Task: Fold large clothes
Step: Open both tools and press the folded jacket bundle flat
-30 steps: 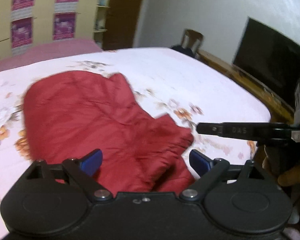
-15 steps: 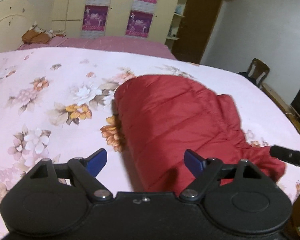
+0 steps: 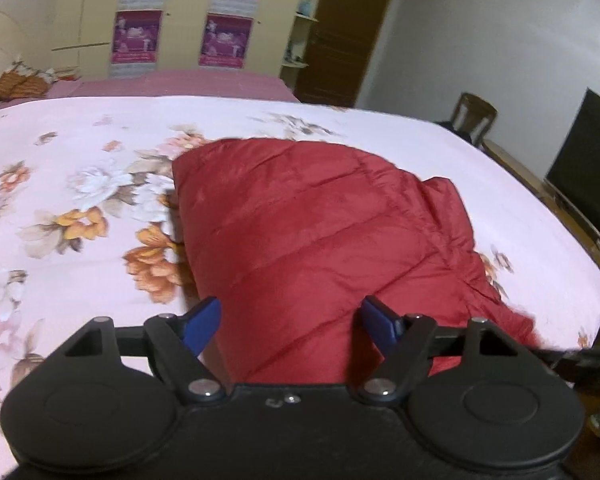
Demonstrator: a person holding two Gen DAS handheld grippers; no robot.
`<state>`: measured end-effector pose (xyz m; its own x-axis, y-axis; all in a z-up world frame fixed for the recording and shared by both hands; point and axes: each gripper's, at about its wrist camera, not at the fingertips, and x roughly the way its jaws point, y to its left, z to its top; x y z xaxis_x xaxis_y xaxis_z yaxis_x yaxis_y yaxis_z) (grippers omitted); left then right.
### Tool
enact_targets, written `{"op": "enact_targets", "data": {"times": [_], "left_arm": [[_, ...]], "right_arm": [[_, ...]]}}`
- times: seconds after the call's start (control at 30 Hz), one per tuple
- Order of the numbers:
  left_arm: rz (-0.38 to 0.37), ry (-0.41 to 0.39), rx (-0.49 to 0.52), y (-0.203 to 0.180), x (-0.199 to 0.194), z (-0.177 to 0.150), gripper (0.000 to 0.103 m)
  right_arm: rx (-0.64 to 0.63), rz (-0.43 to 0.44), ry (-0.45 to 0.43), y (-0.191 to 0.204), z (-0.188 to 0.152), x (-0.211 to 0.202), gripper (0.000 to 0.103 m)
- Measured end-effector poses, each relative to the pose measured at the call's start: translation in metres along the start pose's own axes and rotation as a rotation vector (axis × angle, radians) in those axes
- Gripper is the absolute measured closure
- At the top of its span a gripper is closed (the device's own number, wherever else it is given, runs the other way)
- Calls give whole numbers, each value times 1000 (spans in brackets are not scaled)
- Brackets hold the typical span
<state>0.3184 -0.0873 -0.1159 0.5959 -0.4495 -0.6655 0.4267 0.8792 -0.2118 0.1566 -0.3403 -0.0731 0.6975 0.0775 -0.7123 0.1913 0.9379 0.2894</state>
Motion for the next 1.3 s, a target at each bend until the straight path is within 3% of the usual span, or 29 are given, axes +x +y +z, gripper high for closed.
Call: {"op": "enact_targets", "data": {"times": [0.13, 0.2, 0.3, 0.5, 0.63, 0.8, 1.3], "left_arm": [[5, 44, -4, -3, 19, -7, 21], [18, 54, -7, -1, 24, -9, 20], [6, 70, -39, 6, 26, -9, 18], [33, 68, 14, -10, 24, -6, 18], [29, 91, 3, -10, 27, 0, 18], [32, 113, -3, -10, 28, 4, 18], [48, 146, 15, -15, 29, 11, 18]], "right_arm": [[46, -74, 80, -20, -17, 30, 97], [49, -120, 115, -29, -23, 43, 103], [61, -107, 105, -30, -20, 37, 103], [102, -163, -28, -47, 3, 7, 103], [90, -97, -98, -43, 42, 1, 103], [30, -17, -106, -16, 76, 22, 103], [-149, 67, -93, 31, 117, 96, 103]]}}
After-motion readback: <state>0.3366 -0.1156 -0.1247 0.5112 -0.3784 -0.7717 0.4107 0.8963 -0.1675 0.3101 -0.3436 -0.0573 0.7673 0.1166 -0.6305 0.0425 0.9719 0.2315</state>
